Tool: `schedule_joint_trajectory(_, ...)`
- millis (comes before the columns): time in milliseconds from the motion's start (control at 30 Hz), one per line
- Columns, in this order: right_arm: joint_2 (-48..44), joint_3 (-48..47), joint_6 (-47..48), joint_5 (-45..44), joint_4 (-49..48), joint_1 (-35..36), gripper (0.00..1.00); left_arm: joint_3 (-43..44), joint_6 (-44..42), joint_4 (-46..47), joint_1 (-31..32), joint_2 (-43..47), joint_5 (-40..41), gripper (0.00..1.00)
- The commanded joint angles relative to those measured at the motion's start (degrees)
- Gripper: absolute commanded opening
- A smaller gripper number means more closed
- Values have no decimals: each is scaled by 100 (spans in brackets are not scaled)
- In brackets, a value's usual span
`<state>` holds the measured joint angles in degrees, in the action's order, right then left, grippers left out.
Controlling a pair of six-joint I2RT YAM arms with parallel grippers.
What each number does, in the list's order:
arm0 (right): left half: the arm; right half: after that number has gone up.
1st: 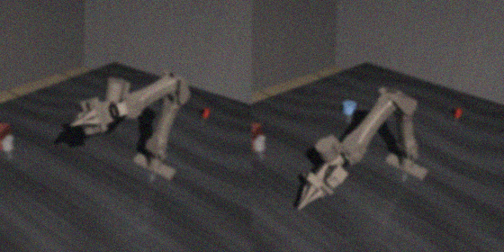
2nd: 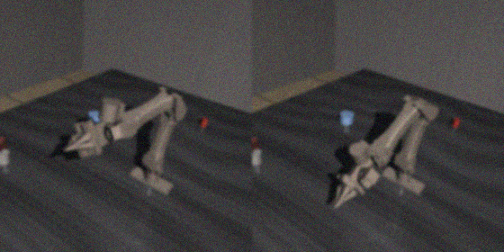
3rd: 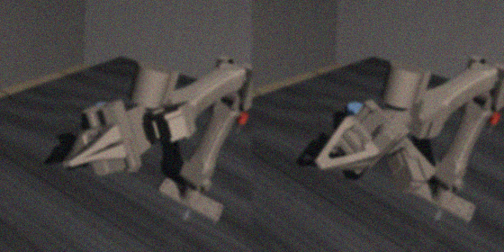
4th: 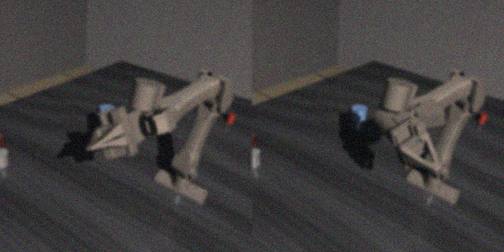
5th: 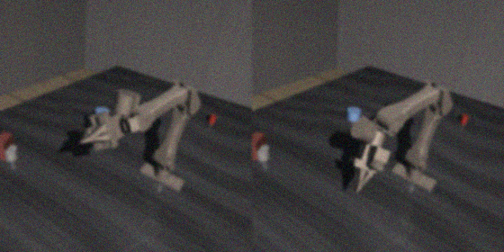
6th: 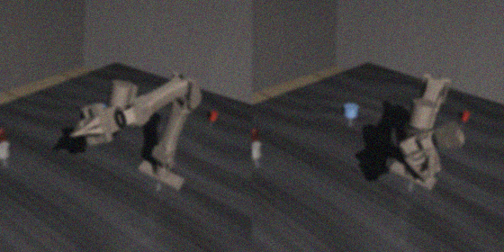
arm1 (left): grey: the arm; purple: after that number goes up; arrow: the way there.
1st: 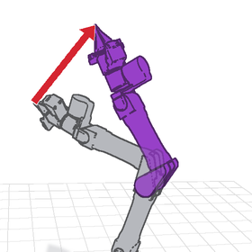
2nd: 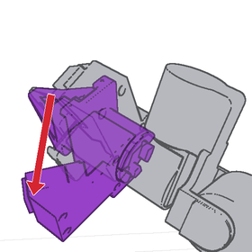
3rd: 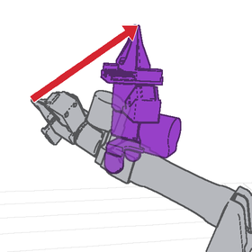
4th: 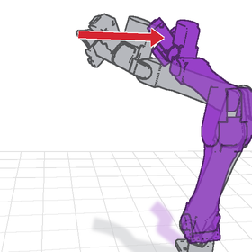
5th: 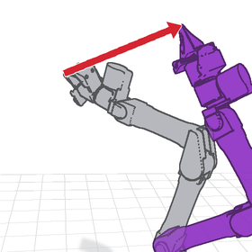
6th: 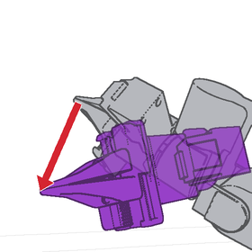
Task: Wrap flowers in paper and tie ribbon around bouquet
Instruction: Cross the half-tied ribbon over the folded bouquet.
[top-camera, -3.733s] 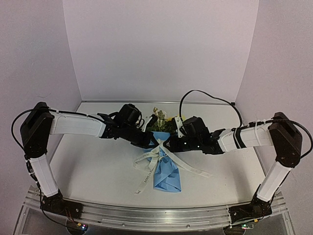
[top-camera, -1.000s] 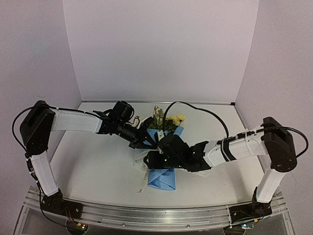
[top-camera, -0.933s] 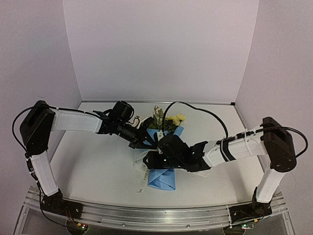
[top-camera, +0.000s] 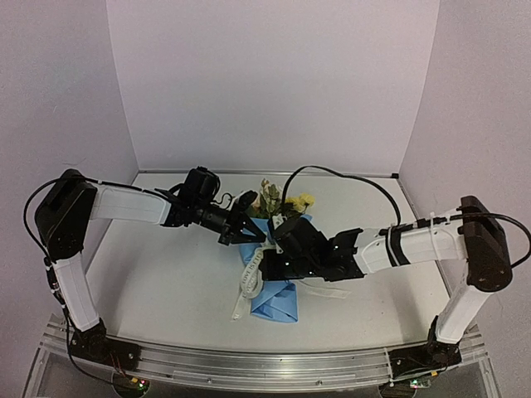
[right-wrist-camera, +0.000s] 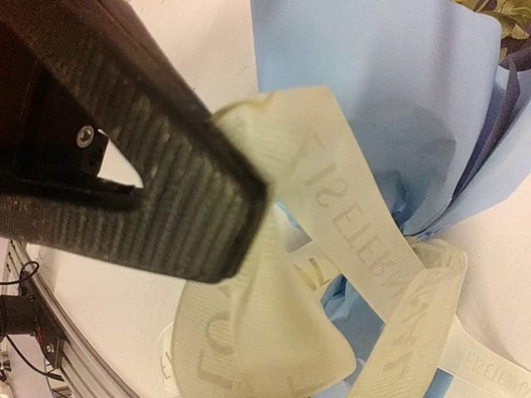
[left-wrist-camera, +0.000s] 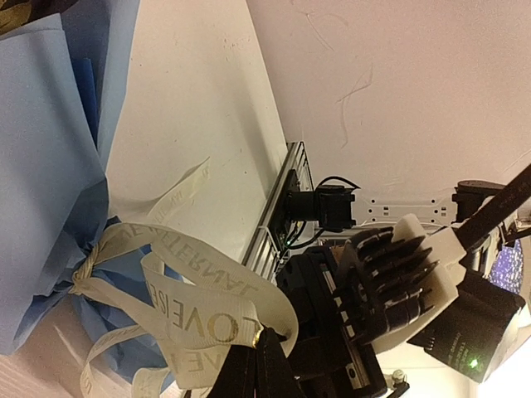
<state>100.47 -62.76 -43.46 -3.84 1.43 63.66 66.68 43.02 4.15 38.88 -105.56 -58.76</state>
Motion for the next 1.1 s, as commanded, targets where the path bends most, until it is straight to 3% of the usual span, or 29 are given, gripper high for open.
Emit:
schedule_joint_trajectory(0,-387,181,172,275,272,-123,0,51,-96,77,-74,-10,-186,0)
schedule_joint_trajectory(433,-1000,304,599,682,1535,-389,0,109,-180,-178,-161,-207,260,0)
schedule_joint_trajectory(733,-860,329,949,1271,1829,-564,4,40,-310,-308,-161,-188,495,0)
schedule_joint_trajectory(1067,-933,610,987,1217,1834,-673,1,-67,-368,-336,-157,-140,663,0)
